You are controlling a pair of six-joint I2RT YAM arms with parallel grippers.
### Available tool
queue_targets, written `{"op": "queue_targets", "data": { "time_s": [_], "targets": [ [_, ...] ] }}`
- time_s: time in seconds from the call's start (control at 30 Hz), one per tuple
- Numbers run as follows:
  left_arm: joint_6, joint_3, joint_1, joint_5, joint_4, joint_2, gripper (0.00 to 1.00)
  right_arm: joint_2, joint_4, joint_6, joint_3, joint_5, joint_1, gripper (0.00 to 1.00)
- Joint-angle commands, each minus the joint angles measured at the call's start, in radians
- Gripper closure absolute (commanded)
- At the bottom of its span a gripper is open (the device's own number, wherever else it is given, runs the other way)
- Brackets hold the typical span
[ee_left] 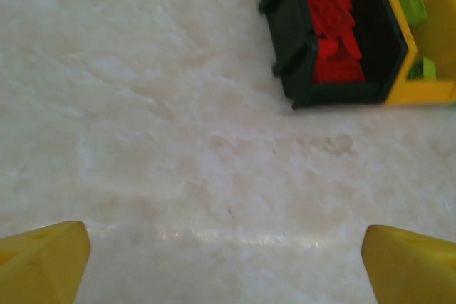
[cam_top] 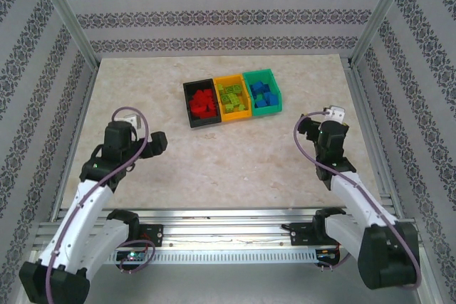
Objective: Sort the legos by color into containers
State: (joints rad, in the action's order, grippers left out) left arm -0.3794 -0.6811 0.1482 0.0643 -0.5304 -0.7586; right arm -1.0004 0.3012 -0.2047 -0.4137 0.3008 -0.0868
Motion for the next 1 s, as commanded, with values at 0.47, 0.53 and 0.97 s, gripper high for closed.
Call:
{"op": "queue_targets", "data": {
  "time_s": [0.47,0.53,0.97],
  "targets": [
    [0.258,0.472,-0.016,-0.556,1.099,-0.127,0.00,-0.444,0.709,0.143,0.123,-0.019,0.025,0.02],
    [0.301,0.476,-0.018,-0.535,1.231,-0.246,0.00,-0.445,0.659,0.166,0.102,-0.084,0.025,0.02],
    [0.374,0.400,-0.083,-0.323,1.635,-0.767,0.01,-0.538,0.698,0.171,0.058,-0.148,0.038,0.02]
  ]
}}
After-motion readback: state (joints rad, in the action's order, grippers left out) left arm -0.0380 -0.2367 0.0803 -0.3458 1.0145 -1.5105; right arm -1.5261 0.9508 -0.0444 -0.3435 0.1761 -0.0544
